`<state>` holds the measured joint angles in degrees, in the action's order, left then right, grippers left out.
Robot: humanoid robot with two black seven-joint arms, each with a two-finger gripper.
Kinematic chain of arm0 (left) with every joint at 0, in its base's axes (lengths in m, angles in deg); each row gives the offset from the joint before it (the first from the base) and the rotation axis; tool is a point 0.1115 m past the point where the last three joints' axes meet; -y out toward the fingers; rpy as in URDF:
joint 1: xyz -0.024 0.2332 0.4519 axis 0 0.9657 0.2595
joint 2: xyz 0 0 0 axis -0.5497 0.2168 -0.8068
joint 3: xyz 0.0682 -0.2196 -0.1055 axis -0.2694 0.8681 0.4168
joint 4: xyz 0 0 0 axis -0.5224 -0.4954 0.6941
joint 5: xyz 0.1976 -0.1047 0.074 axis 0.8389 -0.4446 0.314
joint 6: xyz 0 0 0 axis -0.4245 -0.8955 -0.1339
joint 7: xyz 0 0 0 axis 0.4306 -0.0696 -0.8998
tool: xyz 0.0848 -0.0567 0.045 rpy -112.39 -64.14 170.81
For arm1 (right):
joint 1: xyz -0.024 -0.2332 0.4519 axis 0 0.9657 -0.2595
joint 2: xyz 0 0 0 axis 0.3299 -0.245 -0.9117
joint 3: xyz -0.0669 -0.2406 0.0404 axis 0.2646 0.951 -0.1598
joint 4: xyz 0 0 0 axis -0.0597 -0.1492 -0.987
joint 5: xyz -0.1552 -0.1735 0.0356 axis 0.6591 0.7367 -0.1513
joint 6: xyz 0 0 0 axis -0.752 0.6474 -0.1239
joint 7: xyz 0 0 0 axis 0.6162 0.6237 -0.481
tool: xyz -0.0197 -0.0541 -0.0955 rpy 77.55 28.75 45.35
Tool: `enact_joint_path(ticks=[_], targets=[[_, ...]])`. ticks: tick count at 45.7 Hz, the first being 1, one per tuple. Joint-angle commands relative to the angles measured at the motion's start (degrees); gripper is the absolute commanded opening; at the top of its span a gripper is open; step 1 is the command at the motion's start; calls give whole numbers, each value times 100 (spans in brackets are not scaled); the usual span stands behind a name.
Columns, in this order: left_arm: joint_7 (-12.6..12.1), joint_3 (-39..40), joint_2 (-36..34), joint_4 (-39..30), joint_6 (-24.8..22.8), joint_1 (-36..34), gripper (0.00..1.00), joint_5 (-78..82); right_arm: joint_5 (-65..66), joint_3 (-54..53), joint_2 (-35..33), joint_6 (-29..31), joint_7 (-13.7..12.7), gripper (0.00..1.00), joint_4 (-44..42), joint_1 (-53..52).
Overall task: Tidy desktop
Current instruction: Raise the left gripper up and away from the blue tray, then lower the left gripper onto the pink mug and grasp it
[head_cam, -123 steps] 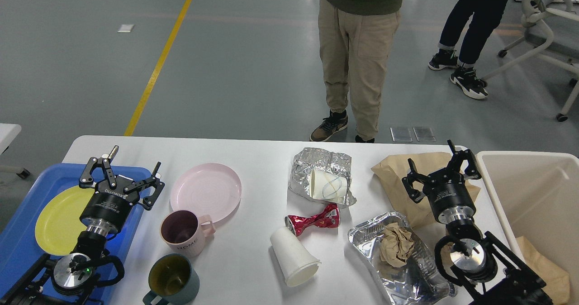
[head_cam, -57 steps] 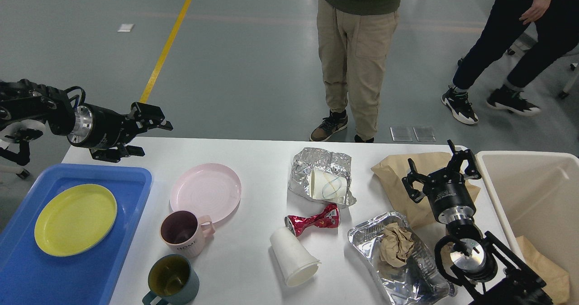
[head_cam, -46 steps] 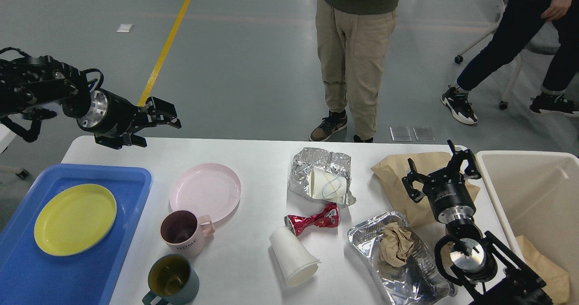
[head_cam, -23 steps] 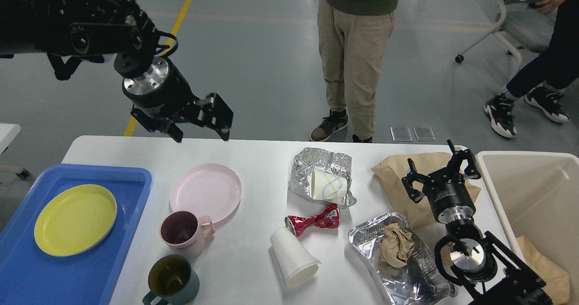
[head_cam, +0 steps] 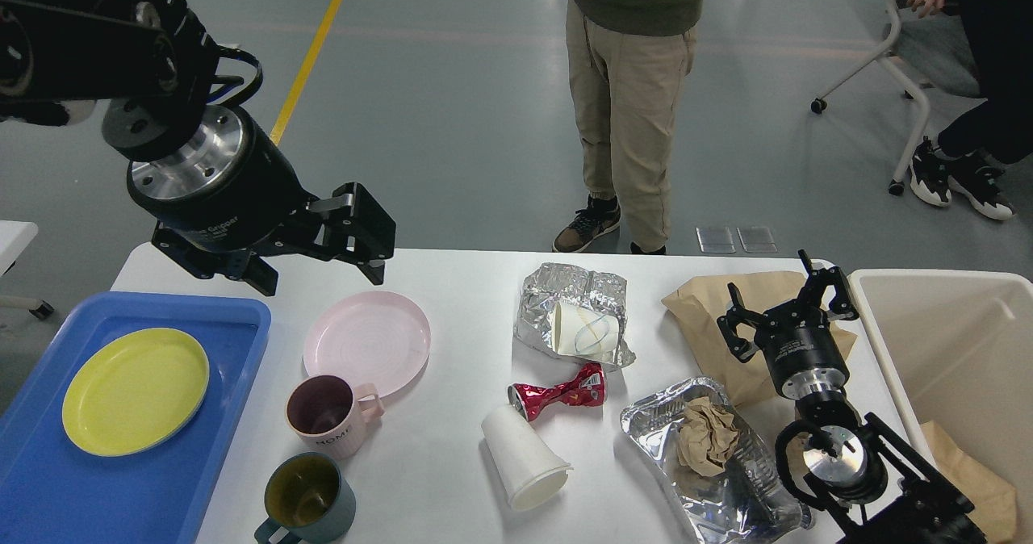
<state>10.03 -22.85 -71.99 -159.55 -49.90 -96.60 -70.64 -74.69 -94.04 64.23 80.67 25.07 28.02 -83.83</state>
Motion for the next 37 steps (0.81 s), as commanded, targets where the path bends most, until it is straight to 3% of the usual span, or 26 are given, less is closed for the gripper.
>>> enact_joint_path(ticks=[1,22,31,37], targets=[[22,-213,-7,-31,18,-20,97,-8,-2,0,0,0,0,100,-1,-1],[66,-318,-60,-13,-87,-20,97,10,7,0,0,0,0,100,-1,-1],[-40,-283,-25,4,220,393,96,27,7,0,0,0,0,100,-1,-1],[-136,-301,-42,13,721,973,96,27,-2,0,0,0,0,100,8,-1]])
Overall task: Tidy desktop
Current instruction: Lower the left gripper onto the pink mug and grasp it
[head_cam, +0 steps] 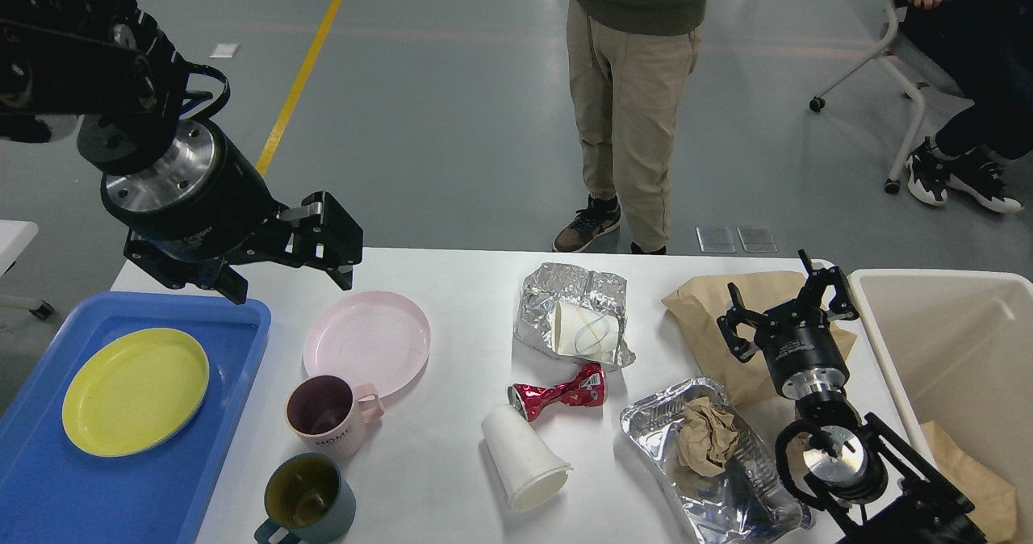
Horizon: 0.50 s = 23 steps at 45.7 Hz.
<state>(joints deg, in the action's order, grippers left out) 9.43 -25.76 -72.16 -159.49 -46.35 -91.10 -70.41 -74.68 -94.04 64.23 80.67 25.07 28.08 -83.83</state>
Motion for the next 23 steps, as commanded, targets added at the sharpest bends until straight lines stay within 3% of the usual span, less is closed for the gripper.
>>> enact_joint_path(ticks=[1,8,18,23], targets=[[-85,-10,-25,7,437,501,96,4,-3,0,0,0,0,100,-6,0],[-94,34,-78,42,806,1230,96,13,-3,0,0,0,0,100,2,0],[-94,43,-192,183,1930,2320,96,48,-3,0,0,0,0,100,2,0],[-85,78,-174,507,2230,3005,95,31,-3,0,0,0,0,100,2,0]])
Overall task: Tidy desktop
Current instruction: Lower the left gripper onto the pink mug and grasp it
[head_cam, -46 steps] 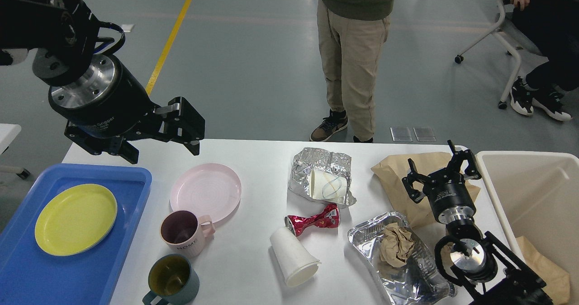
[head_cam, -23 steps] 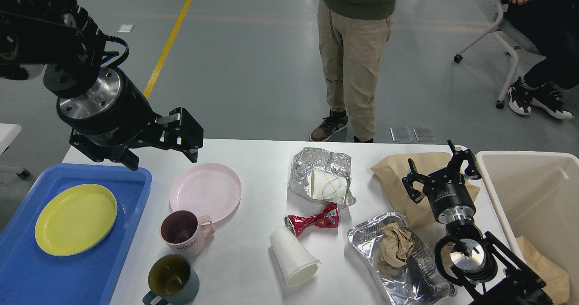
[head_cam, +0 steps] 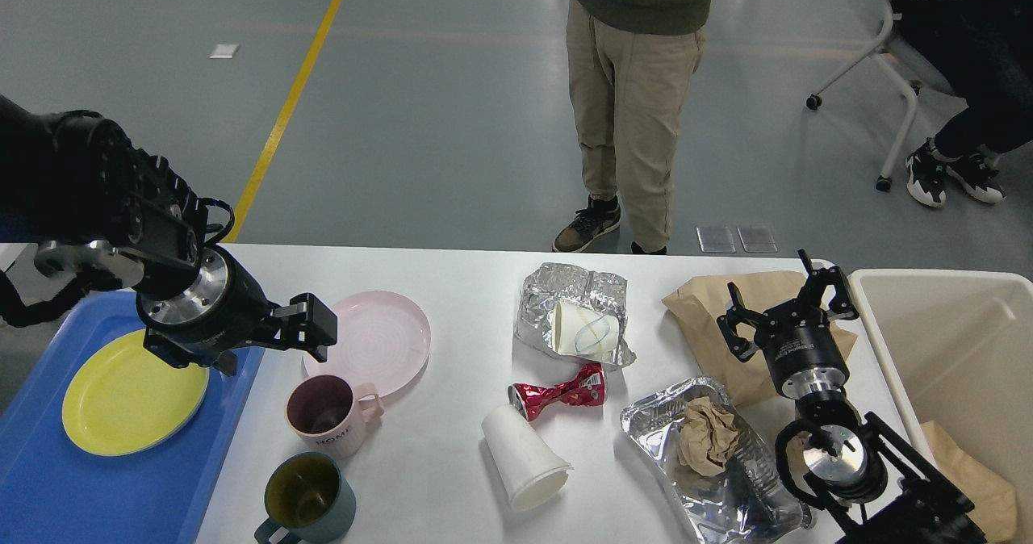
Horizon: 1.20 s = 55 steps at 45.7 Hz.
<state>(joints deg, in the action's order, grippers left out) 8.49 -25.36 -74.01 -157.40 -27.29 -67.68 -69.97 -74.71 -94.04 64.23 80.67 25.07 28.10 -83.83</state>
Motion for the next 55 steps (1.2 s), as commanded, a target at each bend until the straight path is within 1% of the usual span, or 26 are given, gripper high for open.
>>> enact_joint_path(ticks=[1,6,11,14,21,31,35,42,47,51,55], targets=[[9,81,1,412,351,822,95,-14,1,0,0,0,0,100,0,0],[0,248,-86,878,395,1526,95,-22,9,0,0,0,0,100,0,0],[0,424,-385,1204,412,1904,95,-5,1,0,0,0,0,100,0,0],[0,529,-517,1414,500,2167,95,4,1,0,0,0,0,100,0,0],[-26,609,-517,1916,799,2853,95,13,1,0,0,0,0,100,0,0],[-26,775,-509,2197,1010,3284,95,13,1,0,0,0,0,100,0,0],[-26,846,-473,2267,1045,3364,95,22,1,0,0,0,0,100,0,0],[-35,855,-438,2329,1273,3513,95,21,1,0,0,0,0,100,0,0],[-123,872,-438,2356,1484,3601,94,22,1,0,0,0,0,100,0,0],[-211,907,-438,2373,1546,3627,93,22,1,0,0,0,0,100,0,0],[-220,916,-447,2417,1573,3724,91,57,1,0,0,0,0,100,0,0]])
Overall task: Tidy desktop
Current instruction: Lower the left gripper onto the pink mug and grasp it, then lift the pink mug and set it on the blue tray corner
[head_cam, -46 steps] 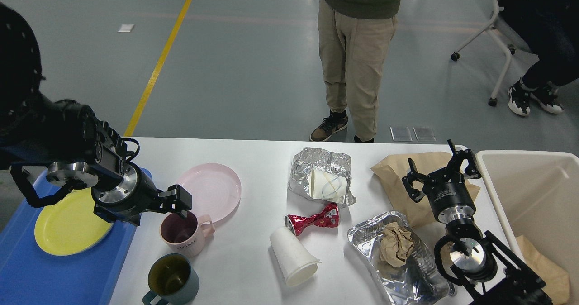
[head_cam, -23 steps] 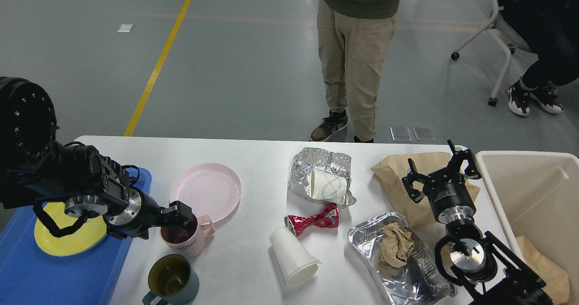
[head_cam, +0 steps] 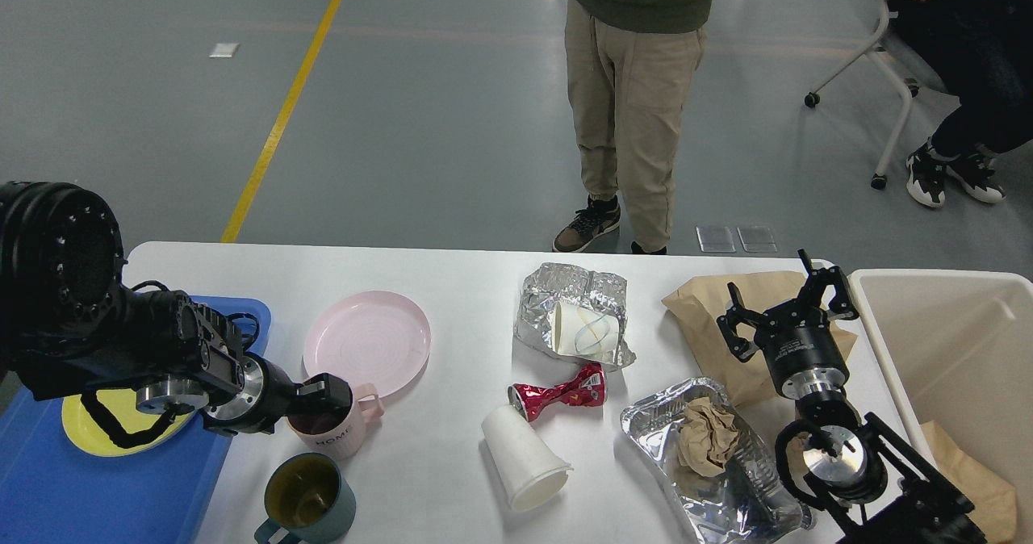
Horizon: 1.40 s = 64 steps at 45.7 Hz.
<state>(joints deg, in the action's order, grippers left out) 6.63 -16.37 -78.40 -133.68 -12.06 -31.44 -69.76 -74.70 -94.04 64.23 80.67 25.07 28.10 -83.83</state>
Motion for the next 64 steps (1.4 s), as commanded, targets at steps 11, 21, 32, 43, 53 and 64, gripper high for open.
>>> enact_joint_path(ticks=[11,21,32,43,53,64], targets=[[-42,114,-8,64,85,117,76,290,0,0,0,0,0,100,0,0],[-42,141,-61,222,102,266,61,379,8,0,0,0,0,100,0,0],[-455,387,-122,415,340,513,44,387,0,0,0,0,0,100,0,0],[-868,457,-131,415,208,504,0,633,0,0,0,0,0,100,0,0],[-860,457,-184,415,190,477,0,642,8,0,0,0,0,100,0,0],[-851,457,-289,389,59,355,0,642,8,0,0,0,0,100,0,0]])
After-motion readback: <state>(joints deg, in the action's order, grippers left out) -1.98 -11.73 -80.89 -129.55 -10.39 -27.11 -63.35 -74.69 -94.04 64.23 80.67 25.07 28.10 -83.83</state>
